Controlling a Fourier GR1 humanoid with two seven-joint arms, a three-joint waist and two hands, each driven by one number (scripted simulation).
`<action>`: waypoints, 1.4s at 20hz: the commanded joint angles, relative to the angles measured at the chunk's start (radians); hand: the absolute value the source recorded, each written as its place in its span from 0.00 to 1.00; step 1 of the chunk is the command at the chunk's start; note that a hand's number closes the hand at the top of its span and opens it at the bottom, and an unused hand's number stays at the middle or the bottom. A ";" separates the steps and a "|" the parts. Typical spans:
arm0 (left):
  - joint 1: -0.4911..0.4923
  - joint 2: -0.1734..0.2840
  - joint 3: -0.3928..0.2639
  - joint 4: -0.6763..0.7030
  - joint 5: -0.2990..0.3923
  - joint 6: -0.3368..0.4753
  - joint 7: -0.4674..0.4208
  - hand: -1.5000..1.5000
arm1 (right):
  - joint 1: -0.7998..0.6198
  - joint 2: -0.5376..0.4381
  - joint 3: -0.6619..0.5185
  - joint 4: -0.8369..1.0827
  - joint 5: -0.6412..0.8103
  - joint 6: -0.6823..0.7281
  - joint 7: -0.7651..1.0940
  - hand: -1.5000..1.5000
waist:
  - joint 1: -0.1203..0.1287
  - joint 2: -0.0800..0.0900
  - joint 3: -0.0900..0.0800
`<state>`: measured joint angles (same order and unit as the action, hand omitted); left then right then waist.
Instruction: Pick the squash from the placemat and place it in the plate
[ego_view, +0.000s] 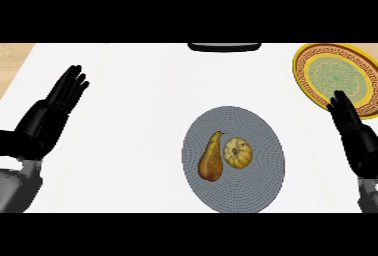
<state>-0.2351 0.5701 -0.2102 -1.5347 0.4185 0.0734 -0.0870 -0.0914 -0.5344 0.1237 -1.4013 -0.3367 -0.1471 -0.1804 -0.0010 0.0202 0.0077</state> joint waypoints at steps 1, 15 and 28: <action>0.048 -0.050 -0.021 0.053 -0.026 0.021 0.022 0.50 | -0.050 -0.008 0.042 -0.044 0.090 -0.045 0.068 1.00 | 0.003 -0.020 -0.008; 0.210 -0.262 -0.152 0.147 -0.024 0.212 0.208 0.50 | -0.362 -0.118 0.310 -0.357 0.826 -0.308 0.579 0.00 | 0.000 -0.028 -0.010; 0.153 -0.257 -0.124 0.144 -0.033 0.203 0.276 0.50 | -0.537 -0.109 0.540 -0.457 0.874 0.381 1.135 0.00 | 0.009 -0.023 -0.012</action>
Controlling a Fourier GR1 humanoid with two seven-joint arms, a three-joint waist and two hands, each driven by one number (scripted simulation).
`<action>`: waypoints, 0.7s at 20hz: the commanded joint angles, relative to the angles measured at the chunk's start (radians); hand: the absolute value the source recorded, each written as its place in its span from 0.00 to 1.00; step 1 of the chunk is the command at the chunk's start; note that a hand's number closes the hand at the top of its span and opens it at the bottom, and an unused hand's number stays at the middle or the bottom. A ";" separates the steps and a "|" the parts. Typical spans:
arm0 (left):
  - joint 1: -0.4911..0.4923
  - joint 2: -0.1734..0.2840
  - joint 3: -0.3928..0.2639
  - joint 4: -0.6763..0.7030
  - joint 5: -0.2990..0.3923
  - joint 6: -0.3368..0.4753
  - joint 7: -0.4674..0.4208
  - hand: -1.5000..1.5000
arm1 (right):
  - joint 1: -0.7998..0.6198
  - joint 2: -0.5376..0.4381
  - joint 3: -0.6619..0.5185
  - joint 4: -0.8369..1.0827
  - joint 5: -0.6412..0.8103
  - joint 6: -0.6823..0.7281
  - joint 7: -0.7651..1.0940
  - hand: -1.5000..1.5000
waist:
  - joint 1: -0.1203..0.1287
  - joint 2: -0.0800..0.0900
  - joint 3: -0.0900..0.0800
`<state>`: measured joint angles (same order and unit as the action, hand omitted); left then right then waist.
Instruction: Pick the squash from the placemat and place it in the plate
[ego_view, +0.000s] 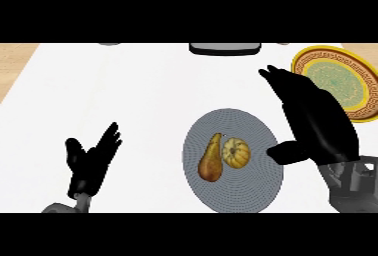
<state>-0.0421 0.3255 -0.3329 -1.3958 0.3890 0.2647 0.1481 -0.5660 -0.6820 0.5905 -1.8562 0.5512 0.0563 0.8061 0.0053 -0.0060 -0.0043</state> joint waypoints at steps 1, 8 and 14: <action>0.028 0.001 -0.006 -0.018 -0.006 -0.007 -0.002 0.50 | -0.084 0.053 0.074 -0.037 -0.033 0.236 0.217 0.00 | 0.008 -0.001 0.000; 0.019 0.006 0.017 -0.009 -0.015 -0.025 -0.010 0.50 | -0.101 0.287 0.218 0.101 0.073 0.296 0.411 0.00 | 0.005 0.004 0.003; 0.021 0.001 0.030 -0.016 -0.030 -0.032 -0.009 0.50 | -0.126 0.360 0.199 0.238 0.134 0.340 0.372 0.00 | 0.003 0.005 0.004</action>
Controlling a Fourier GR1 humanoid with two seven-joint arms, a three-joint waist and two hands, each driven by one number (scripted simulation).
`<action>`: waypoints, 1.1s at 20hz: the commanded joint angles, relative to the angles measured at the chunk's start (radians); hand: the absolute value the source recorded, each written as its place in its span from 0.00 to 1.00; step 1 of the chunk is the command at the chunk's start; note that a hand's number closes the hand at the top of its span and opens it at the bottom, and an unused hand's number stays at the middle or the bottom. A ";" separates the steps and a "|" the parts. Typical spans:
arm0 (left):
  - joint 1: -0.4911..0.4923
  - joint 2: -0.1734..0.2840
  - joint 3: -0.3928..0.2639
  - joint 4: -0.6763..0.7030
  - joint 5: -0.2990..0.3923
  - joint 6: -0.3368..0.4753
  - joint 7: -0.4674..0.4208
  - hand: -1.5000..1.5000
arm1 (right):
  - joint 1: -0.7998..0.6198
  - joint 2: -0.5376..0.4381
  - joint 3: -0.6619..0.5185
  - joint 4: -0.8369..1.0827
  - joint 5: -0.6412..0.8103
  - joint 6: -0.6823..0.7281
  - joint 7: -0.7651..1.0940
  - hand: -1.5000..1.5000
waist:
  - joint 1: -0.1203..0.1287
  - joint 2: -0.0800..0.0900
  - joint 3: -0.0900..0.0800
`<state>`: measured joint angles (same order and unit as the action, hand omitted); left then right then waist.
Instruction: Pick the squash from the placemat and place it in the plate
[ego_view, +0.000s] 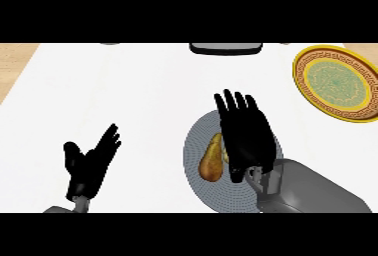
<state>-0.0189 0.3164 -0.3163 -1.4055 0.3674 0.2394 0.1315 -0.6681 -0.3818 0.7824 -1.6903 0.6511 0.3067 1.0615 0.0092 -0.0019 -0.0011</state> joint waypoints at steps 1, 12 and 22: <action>0.011 -0.036 -0.030 -0.027 -0.030 0.035 0.025 0.50 | 0.004 0.066 0.033 0.087 0.076 0.060 0.129 0.00 | -0.002 0.000 0.001; 0.015 -0.038 0.020 -0.004 -0.054 0.007 0.027 0.50 | 0.122 0.184 -0.051 0.159 0.156 0.089 0.075 0.00 | -0.008 0.001 0.001; 0.004 -0.043 0.046 -0.015 -0.059 -0.038 0.050 0.50 | 0.180 0.263 -0.021 0.340 0.372 0.044 0.036 0.00 | -0.004 0.002 0.001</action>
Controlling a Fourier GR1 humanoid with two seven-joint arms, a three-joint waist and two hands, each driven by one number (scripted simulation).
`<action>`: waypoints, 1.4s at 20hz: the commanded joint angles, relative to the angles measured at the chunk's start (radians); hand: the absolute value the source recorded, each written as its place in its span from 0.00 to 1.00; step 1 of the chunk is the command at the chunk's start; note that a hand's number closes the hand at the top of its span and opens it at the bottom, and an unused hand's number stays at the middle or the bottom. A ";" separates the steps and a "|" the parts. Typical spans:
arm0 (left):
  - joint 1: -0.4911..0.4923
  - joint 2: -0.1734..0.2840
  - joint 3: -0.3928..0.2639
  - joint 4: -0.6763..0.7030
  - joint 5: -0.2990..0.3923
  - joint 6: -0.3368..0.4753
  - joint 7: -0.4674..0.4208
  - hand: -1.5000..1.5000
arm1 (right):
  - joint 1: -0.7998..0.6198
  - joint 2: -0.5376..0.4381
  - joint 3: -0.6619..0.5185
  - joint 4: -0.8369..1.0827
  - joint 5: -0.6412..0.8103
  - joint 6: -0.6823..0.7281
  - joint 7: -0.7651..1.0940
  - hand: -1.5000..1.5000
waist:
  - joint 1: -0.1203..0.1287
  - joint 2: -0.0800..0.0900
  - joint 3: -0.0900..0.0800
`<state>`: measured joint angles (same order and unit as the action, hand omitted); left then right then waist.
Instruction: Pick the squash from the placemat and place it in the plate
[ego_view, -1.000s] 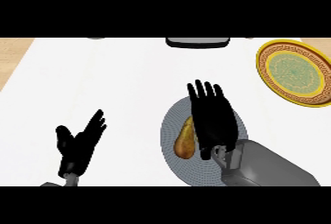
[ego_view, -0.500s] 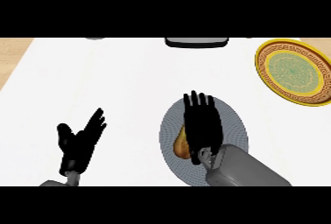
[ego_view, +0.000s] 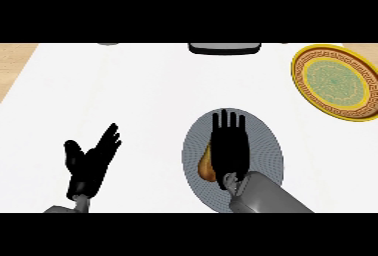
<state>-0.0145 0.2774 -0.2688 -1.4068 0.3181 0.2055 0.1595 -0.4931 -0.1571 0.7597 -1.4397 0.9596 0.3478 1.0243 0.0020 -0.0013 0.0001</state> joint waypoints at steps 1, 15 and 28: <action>-0.005 -0.022 -0.012 -0.037 -0.038 0.040 0.032 0.50 | -0.042 0.042 -0.050 0.086 0.039 0.077 0.073 0.00 | 0.004 0.001 0.000; 0.026 -0.032 0.048 -0.013 -0.065 -0.042 0.002 0.50 | 0.017 0.062 -0.152 0.188 0.145 0.165 -0.093 1.00 | 0.002 0.001 0.000; 0.031 -0.085 0.057 -0.013 -0.100 -0.066 0.012 0.50 | -0.092 0.131 -0.405 0.321 0.261 -0.012 -0.038 1.00 | 0.023 0.013 0.001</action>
<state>0.0059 0.1990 -0.1976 -1.4211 0.2248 0.1460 0.1807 -0.4885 -0.0726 0.5359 -1.1980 1.2389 0.4057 0.8670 0.0095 0.0009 0.0004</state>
